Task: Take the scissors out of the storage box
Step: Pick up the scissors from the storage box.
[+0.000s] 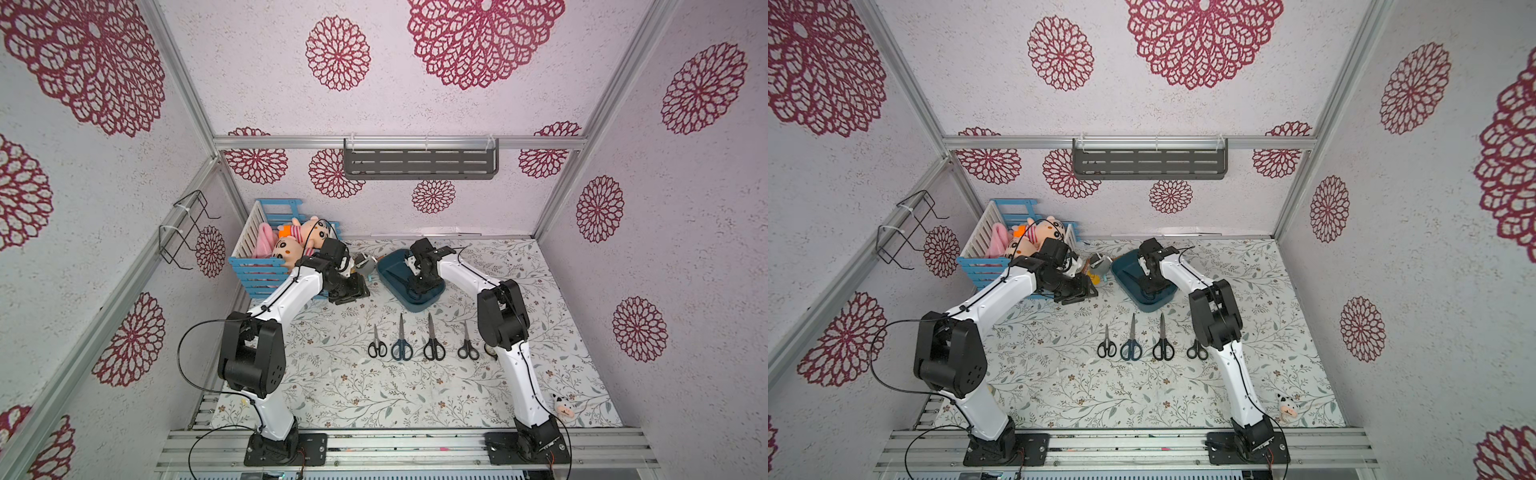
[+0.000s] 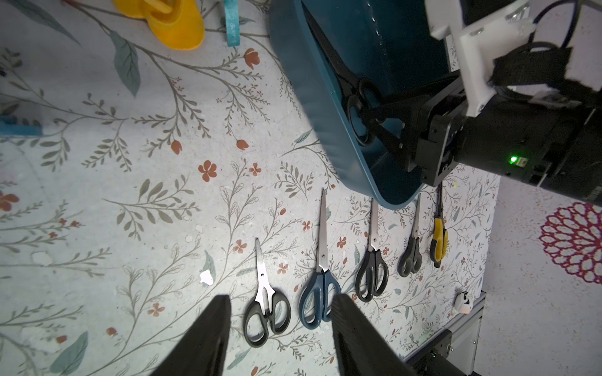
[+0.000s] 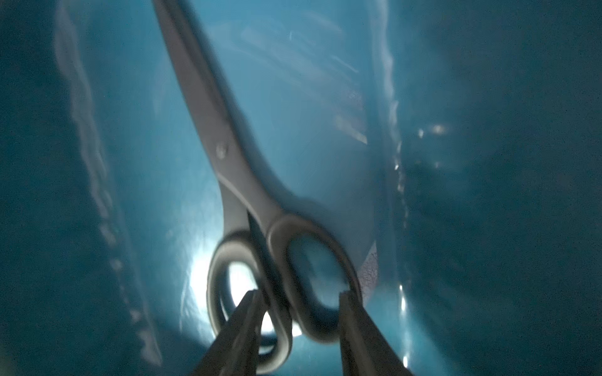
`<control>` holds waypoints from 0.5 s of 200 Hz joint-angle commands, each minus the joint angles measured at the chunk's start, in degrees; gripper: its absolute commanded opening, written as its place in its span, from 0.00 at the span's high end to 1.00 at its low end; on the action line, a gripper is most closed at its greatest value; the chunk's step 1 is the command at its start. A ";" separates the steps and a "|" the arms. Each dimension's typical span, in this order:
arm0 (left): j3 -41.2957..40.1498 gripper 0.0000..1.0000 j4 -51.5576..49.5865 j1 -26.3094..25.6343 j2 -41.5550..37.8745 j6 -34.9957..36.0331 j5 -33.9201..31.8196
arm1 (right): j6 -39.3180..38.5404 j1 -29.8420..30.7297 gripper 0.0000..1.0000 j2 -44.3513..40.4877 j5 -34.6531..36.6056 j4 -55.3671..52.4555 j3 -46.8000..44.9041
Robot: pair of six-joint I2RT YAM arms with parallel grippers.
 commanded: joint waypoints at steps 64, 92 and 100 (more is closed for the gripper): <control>0.83 0.48 -1.36 0.76 0.29 1.50 -0.02 | -4.22 0.94 0.72 1.30 -2.91 2.89 -4.12; 0.78 0.48 -1.20 0.85 -0.24 1.38 -0.46 | -2.56 0.75 0.91 1.43 -6.44 2.83 -4.85; 0.96 0.48 -1.11 0.87 -0.22 1.11 -0.45 | -1.15 0.39 0.94 0.42 -8.01 3.80 -5.15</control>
